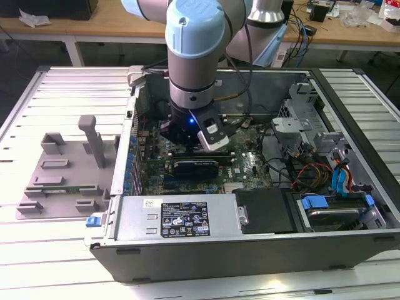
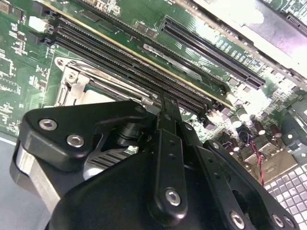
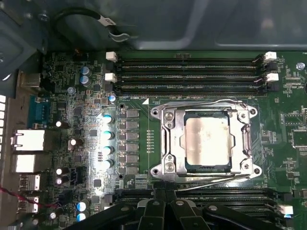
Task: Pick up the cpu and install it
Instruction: 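Install the second cpu locking lever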
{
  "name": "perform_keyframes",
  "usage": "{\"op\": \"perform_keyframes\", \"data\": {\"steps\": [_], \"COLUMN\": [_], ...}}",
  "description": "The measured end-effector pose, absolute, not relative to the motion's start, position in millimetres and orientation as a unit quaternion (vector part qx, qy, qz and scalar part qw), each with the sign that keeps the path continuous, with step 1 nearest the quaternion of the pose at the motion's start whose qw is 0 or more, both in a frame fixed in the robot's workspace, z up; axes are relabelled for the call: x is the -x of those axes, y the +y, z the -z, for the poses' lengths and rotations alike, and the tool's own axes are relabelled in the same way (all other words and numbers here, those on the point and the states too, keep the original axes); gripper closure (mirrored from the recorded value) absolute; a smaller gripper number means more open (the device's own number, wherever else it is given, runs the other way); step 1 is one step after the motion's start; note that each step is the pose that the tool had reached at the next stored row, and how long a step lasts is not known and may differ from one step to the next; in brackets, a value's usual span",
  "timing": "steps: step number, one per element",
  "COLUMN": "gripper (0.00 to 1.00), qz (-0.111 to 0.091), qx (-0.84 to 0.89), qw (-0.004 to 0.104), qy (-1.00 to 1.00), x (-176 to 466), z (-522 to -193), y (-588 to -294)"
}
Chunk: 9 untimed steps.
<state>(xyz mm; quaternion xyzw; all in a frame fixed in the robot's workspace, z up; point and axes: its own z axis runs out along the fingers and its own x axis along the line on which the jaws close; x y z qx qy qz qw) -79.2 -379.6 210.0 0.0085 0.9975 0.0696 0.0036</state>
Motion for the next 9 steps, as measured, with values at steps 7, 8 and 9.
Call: {"op": "perform_keyframes", "data": {"steps": [7,8,9], "gripper": [0.89,0.89,0.89], "qz": [-0.091,-0.095,-0.098], "qx": [-0.008,-0.008,-0.008], "qw": [0.010,0.012,0.012], "qy": [0.996,0.995,0.995], "x": [81.8,83.1,84.1], "z": [-205.1,-204.4,-204.0], "y": [-379.5,-379.5,-379.6]}}
